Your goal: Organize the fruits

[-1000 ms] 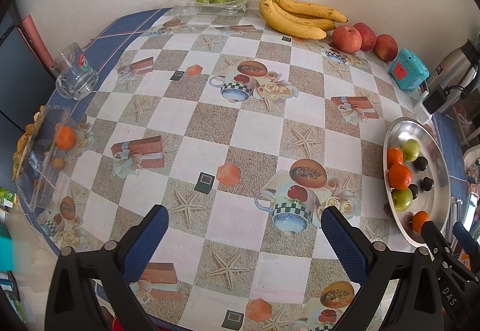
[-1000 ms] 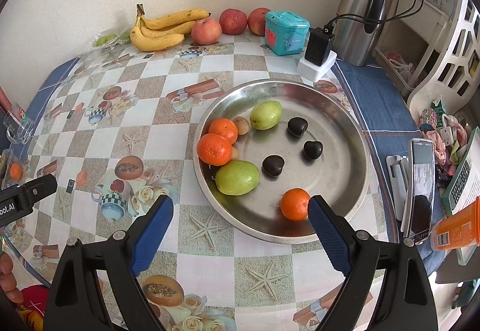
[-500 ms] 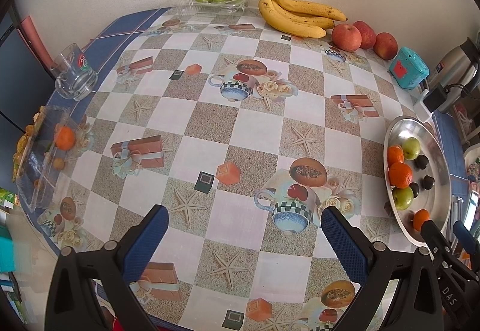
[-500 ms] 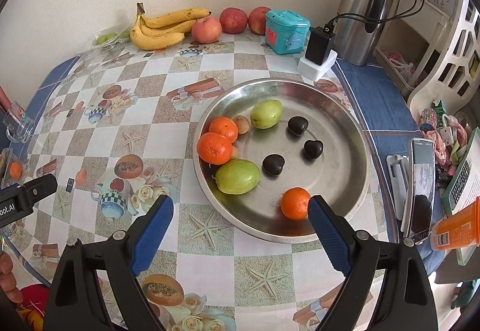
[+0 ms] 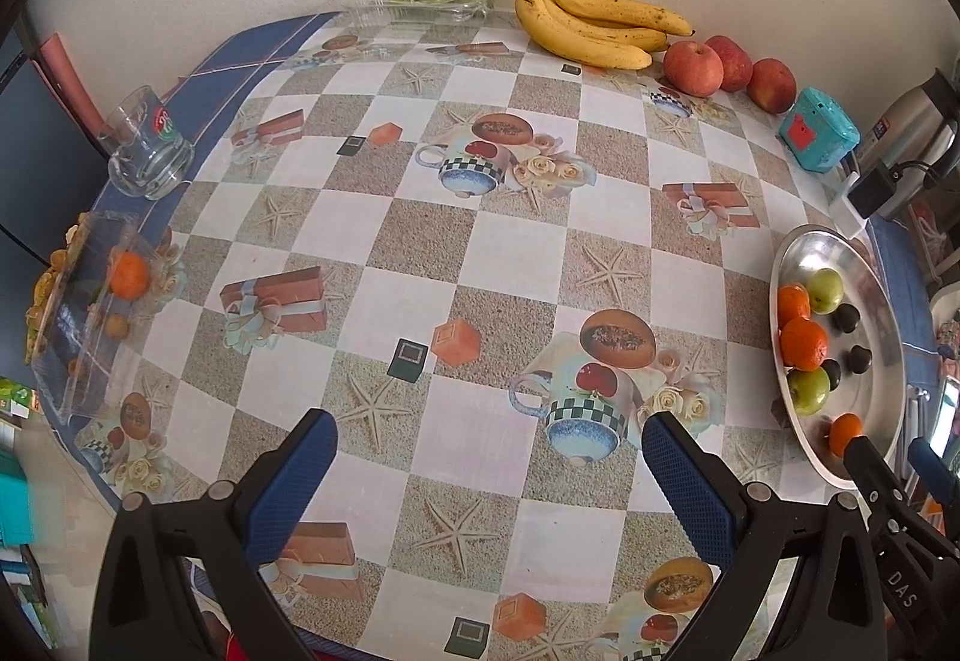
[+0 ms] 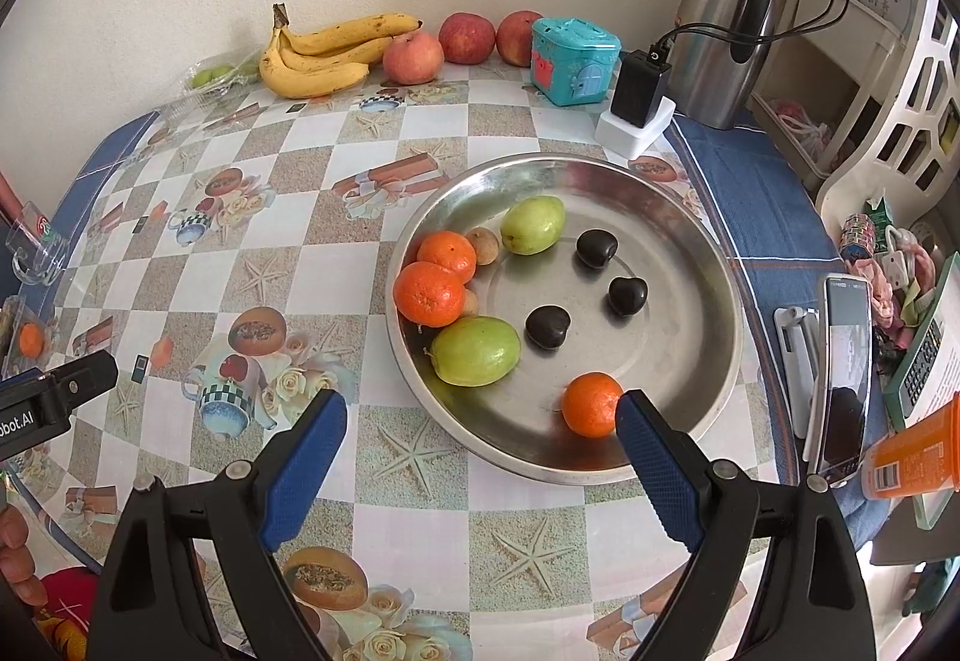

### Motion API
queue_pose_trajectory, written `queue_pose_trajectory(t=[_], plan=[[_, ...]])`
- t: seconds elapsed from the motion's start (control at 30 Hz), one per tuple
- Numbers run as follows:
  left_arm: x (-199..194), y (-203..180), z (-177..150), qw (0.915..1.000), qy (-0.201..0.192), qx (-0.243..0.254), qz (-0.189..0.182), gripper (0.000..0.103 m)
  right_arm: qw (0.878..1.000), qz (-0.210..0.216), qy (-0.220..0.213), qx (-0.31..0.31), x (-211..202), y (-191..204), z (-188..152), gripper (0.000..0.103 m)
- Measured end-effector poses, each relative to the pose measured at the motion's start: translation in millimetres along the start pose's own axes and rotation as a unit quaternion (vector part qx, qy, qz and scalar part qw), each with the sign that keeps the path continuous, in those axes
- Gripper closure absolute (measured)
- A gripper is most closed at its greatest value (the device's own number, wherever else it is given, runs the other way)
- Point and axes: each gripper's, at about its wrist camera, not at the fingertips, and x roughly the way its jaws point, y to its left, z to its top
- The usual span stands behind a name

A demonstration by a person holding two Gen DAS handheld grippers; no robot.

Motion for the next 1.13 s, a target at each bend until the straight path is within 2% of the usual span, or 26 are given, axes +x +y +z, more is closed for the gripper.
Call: queue_pose_trajectory(t=[0.8,1.0,1.13], plan=[[-0.3,0.4,-0.3,1.0,0.0,-0.002,-0.001,0.0,1.0,0.001,0.003,-0.002,1.3,0.7,-1.8,0.012],[-9.2,1.5,1.0,0.9997,-0.023,-0.002,0.0,0.001,1.0,0.001,0.003,-0.002,1.0,0.6,-1.2,0.012],[-8.8,3.1,2.2,0.9998,-0.021,-0.006,-0.002,0.001,1.0,0.001,0.003,-0.001,1.0,0.6,-1.2,0.012]])
